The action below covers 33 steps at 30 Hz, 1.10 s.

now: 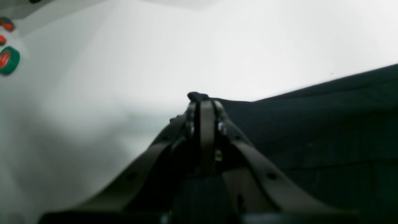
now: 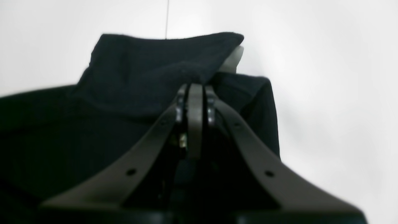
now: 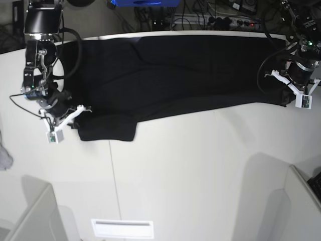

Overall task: Fold the T-shirt properly
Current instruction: 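Lift the hem and fold it over toward the collar with both grippers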

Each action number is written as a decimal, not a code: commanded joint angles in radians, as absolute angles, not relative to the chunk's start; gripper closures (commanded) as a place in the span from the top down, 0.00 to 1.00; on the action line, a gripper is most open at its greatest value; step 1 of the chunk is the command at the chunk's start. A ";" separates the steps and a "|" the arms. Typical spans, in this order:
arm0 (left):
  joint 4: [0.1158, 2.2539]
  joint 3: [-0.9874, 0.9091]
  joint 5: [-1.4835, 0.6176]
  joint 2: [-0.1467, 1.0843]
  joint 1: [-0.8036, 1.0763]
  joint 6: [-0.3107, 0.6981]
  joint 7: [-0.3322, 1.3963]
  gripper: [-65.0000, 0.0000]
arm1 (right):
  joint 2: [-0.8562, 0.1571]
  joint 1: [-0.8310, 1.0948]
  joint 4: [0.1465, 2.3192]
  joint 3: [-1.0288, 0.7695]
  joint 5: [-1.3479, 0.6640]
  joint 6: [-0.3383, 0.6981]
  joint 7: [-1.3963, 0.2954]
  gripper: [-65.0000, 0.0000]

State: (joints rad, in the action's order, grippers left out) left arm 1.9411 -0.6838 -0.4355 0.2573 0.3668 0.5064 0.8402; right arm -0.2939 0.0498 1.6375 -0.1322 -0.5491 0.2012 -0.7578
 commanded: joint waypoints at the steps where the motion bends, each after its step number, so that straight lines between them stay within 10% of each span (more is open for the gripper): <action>1: 1.960 -0.690 -0.446 0.272 0.363 0.535 0.822 0.00 | -0.306 0.036 1.673 -0.151 -0.562 0.203 -0.745 0.00; 33: 1.960 -0.769 -0.446 0.271 0.467 0.644 0.823 0.00 | -0.283 0.246 1.903 -0.288 -0.565 0.209 -0.891 0.00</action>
